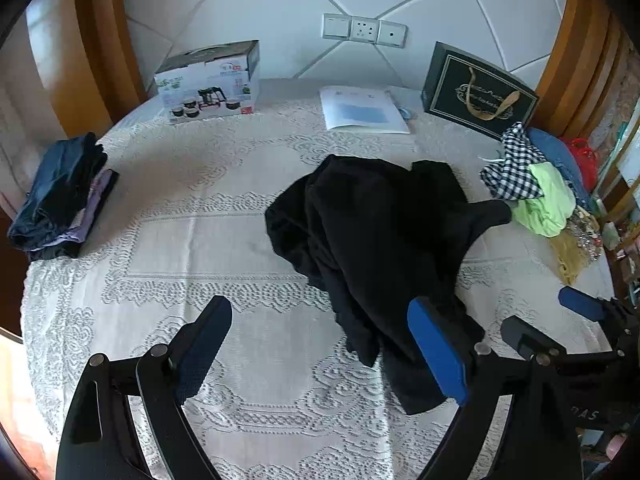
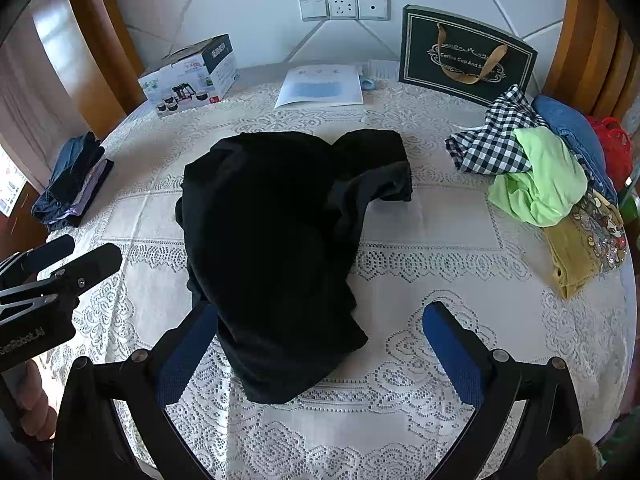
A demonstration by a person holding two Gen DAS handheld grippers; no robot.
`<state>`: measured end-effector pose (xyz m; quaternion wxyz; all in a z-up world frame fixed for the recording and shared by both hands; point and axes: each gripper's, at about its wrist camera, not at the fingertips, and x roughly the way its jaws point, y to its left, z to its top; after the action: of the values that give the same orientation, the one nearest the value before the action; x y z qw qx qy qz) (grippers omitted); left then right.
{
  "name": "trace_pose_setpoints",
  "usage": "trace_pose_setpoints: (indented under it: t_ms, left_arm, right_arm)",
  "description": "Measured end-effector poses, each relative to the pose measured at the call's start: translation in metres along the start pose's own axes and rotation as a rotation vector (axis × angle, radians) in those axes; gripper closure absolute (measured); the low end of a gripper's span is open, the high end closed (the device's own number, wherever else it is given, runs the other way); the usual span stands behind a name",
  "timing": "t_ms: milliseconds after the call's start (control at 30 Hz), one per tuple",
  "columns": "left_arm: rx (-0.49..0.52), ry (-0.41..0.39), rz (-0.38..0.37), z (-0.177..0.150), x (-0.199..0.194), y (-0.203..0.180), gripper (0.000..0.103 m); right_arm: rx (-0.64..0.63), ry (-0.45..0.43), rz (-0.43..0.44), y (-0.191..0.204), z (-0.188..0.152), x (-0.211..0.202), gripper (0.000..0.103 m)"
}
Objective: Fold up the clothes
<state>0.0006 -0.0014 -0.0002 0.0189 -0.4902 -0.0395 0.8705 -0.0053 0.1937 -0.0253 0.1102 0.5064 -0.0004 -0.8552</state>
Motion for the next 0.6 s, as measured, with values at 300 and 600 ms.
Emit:
trace_pose_setpoints:
  t_ms: [300, 600]
  left_arm:
    - [-0.004, -0.004, -0.027, -0.0037, -0.0014, 0.0096, 0.012]
    - [0.010, 0.008, 0.035, 0.0016, 0.0037, 0.0032, 0.012]
  right_arm:
    - [-0.020, 0.009, -0.012, 0.0056, 0.0011, 0.0027, 0.000]
    - [-0.023, 0.012, -0.013, 0.0079, 0.0016, 0.0037, 0.000]
